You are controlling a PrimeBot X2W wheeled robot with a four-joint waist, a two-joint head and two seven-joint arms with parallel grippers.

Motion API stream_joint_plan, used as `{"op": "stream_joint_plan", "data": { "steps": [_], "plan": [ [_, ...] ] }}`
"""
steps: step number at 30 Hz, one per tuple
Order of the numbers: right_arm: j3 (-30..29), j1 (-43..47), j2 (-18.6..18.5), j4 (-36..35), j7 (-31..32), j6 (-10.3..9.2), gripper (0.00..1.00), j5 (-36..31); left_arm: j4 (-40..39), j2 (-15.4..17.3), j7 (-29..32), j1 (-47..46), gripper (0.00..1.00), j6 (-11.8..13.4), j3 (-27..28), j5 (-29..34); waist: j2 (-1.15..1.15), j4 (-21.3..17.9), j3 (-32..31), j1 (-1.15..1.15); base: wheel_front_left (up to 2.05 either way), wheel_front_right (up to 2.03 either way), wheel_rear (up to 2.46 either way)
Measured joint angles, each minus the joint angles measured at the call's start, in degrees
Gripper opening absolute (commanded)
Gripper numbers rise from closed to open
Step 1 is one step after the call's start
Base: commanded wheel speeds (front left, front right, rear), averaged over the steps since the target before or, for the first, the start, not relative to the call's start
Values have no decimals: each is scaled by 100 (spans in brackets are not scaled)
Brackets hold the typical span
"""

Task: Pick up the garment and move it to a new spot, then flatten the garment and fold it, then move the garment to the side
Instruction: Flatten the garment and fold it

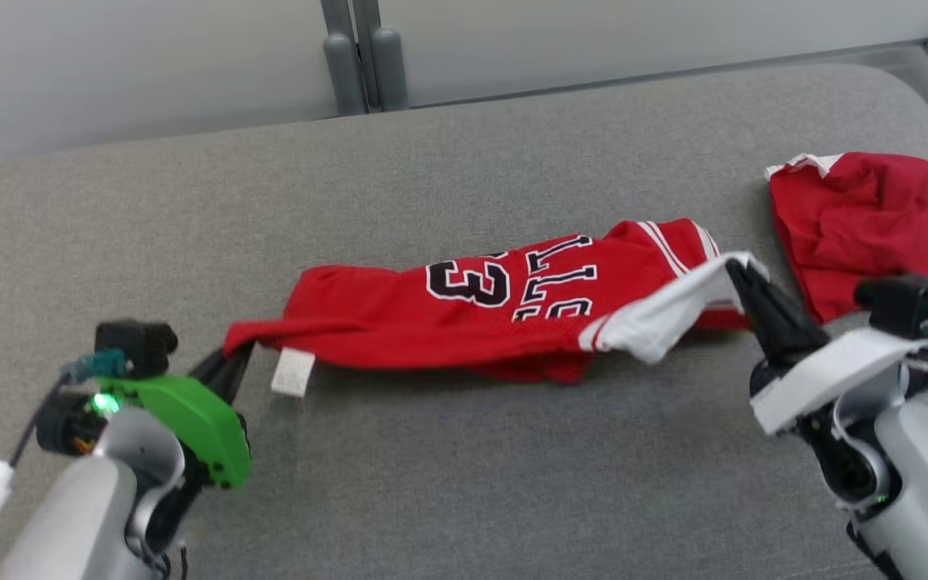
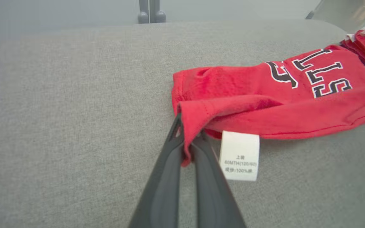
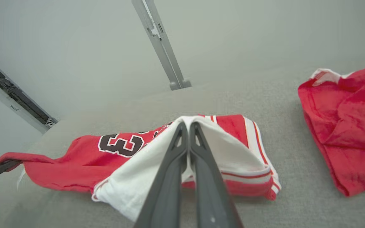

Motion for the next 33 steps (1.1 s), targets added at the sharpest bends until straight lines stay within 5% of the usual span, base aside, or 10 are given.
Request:
{"op": "stream_joint_plan", "data": {
  "steps": [9, 18, 33],
  "plan": [
    [298, -2575, -468, 330, -319, 0, 0, 369, 127, 138, 204, -2622, 0, -1, -63, 46, 0, 42, 794, 0, 0, 0, 0],
    [909, -5241, -639, 1366, -877, 1, 0, 7, 1202, 160, -5, -5217, 0, -10, -416, -96, 0, 138, 1750, 2, 0, 0, 0],
    [1772, -8014, -867, 2325, -1124, 1, 0, 454, 2459, 202, -370, -7305, 0, -11, -977, -702, 0, 186, 2213, 1, 0, 0, 0]
  ]
}}
